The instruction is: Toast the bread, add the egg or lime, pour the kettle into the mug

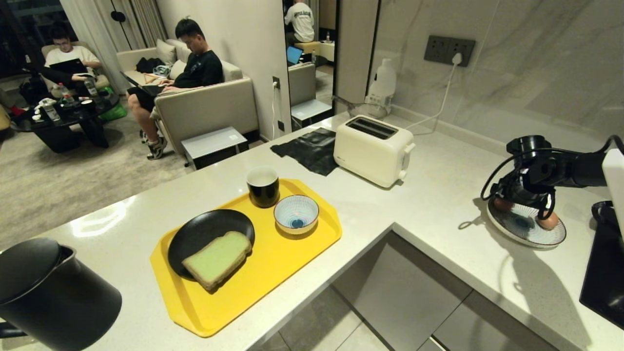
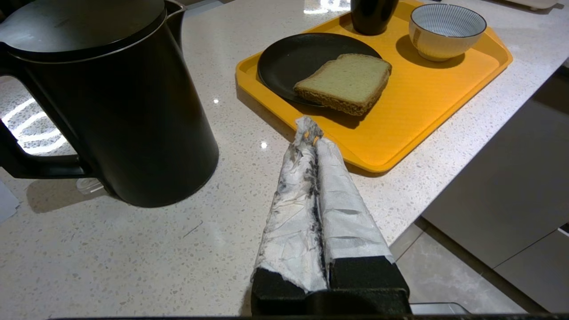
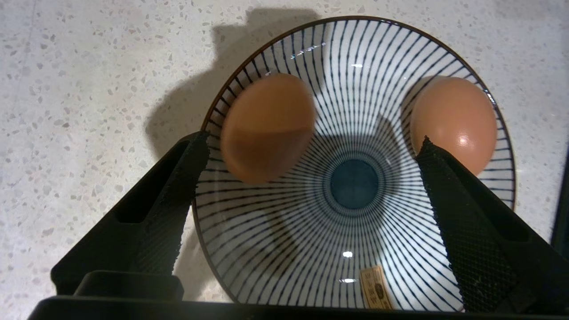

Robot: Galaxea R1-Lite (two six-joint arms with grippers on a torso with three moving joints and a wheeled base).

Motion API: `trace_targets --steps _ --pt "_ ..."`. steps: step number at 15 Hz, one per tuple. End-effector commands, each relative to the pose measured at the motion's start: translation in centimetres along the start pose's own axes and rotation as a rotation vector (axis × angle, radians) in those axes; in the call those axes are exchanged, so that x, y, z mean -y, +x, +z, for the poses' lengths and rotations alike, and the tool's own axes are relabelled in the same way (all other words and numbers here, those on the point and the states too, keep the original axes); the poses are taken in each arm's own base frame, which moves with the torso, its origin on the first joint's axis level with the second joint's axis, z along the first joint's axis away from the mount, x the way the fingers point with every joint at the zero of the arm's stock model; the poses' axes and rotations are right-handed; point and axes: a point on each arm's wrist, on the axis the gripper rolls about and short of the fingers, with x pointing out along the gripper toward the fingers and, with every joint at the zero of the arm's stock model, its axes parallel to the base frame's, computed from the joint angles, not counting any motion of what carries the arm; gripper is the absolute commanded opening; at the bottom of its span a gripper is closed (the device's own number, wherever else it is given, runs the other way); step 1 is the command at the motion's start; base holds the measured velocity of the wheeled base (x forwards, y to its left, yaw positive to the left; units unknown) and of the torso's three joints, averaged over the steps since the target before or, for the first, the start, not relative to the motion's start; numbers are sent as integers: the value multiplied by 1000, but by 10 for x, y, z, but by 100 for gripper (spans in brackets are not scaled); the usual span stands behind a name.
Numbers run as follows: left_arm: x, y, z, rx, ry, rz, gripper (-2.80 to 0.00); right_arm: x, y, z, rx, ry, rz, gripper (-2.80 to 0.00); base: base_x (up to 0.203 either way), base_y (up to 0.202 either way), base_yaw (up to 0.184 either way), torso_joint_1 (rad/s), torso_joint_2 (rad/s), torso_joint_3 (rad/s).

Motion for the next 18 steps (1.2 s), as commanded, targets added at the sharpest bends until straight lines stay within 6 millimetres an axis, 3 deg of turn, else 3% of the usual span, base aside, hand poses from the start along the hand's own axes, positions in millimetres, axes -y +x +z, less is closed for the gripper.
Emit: trace_targets --steps 1,18 --pt "0 0 0 4 0 0 -280 1 11 -3 11 13 -6 0 0 0 0 0 0 0" --pt "0 0 0 3 0 0 -280 7 32 -10 -4 -7 -2 0 0 0 0 0 0 0"
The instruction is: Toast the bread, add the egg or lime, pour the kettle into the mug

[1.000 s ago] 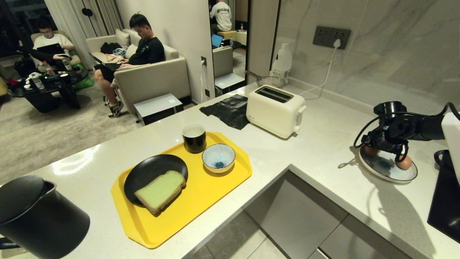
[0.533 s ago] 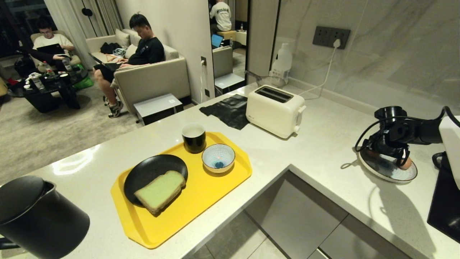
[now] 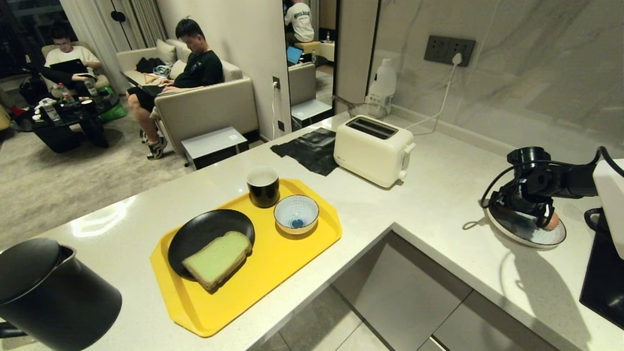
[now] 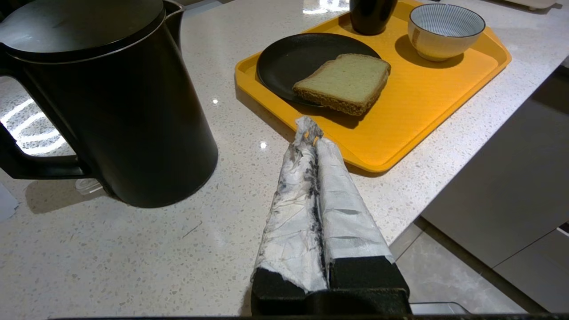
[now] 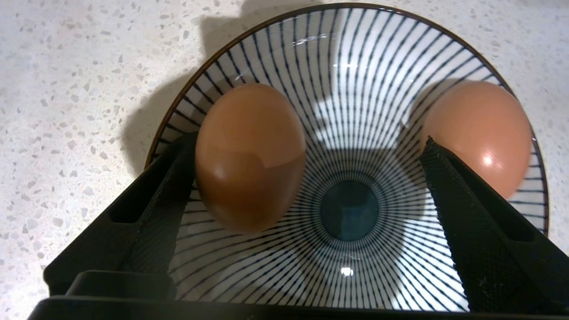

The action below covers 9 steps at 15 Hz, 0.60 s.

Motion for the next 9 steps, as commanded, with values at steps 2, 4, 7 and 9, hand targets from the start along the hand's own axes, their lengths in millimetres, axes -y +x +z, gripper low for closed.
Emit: trace_targets --steps 2,4,7,9 --pt "0 0 0 3 0 0 -280 3 6 3 24 -25 36 0 0 0 0 0 0 0" --pt "0 0 0 3 0 0 -280 7 8 7 35 -43 70 0 0 0 0 0 0 0" --pt "0 0 0 3 0 0 -280 10 13 8 39 -49 123 0 0 0 0 0 0 0" --pt "0 0 0 3 0 0 -280 13 16 8 31 -53 157 0 0 0 0 0 0 0"
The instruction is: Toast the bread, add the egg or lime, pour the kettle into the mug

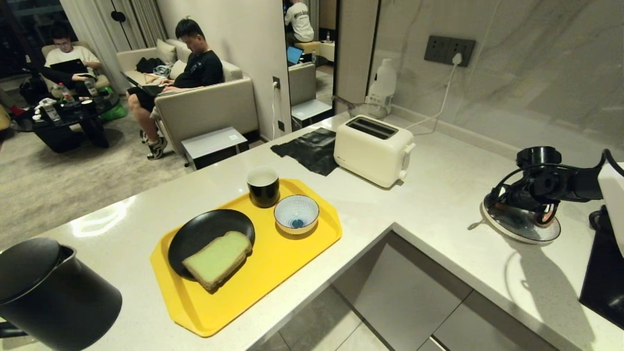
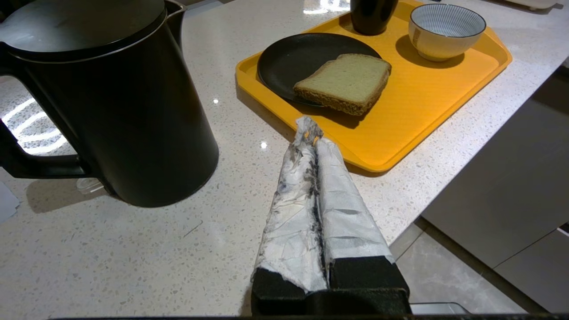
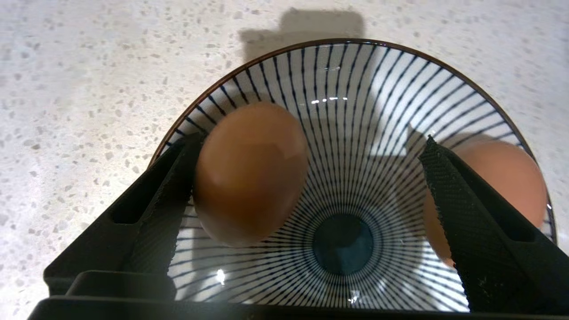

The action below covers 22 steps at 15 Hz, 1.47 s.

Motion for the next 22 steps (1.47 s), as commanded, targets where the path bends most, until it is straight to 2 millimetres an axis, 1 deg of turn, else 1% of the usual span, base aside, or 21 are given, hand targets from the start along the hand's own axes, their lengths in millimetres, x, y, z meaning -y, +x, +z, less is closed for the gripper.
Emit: trace_targets --steps 1,8,9,12,14,19,21,22 --pt "0 0 0 3 0 0 -280 5 5 -3 -17 4 22 0 0 0 0 0 0 0" --pt "0 0 0 3 0 0 -280 5 9 -6 -35 -17 58 0 0 0 0 0 0 0" --pt "0 0 0 3 0 0 -280 5 9 -7 -35 -18 58 -280 0 0 0 0 0 0" --pt "0 0 0 3 0 0 -280 6 10 -7 -44 -31 87 -280 0 0 0 0 0 0" --pt "0 0 0 3 0 0 -280 10 10 -6 -47 -44 110 -280 0 0 0 0 0 0" --pt "0 0 0 3 0 0 -280 18 11 -5 -51 -35 108 -280 0 0 0 0 0 0" --pt "0 0 0 3 0 0 -280 23 7 0 -40 -30 103 -280 0 0 0 0 0 0" --pt "0 0 0 3 0 0 -280 26 0 7 -26 -31 110 -280 0 0 0 0 0 0"
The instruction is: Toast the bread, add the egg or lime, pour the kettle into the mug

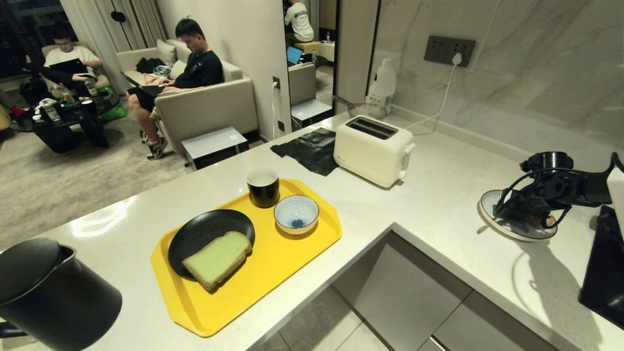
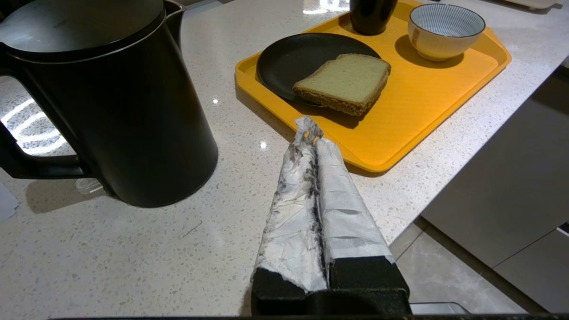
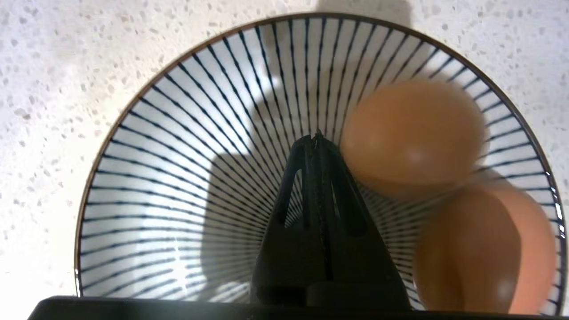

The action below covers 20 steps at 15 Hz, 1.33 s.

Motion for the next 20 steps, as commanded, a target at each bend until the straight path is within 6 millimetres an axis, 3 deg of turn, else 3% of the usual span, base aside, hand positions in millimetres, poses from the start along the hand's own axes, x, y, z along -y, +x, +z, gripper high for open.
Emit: trace_targets --steps 1,6,8,11,16,17,20 --pt "0 0 0 2 1 0 -280 7 -20 14 32 -4 8 -280 0 0 0 0 0 0" --pt "0 0 0 2 1 0 -280 14 -89 24 8 -85 65 -280 0 0 0 0 0 0" --pt "0 0 0 3 1 0 -280 13 -103 17 -28 -94 82 -280 0 0 0 0 0 0" --pt "0 0 0 2 1 0 -280 14 -86 4 -72 -95 -11 -280 0 0 0 0 0 0" --pt "0 0 0 2 1 0 -280 14 -73 10 -35 20 -125 -280 0 0 0 0 0 0" --pt "0 0 0 2 1 0 -280 13 -69 8 -39 23 -139 0 0 0 0 0 0 0" --pt "0 0 0 3 1 0 -280 13 -60 3 -53 36 -143 0 0 0 0 0 0 0"
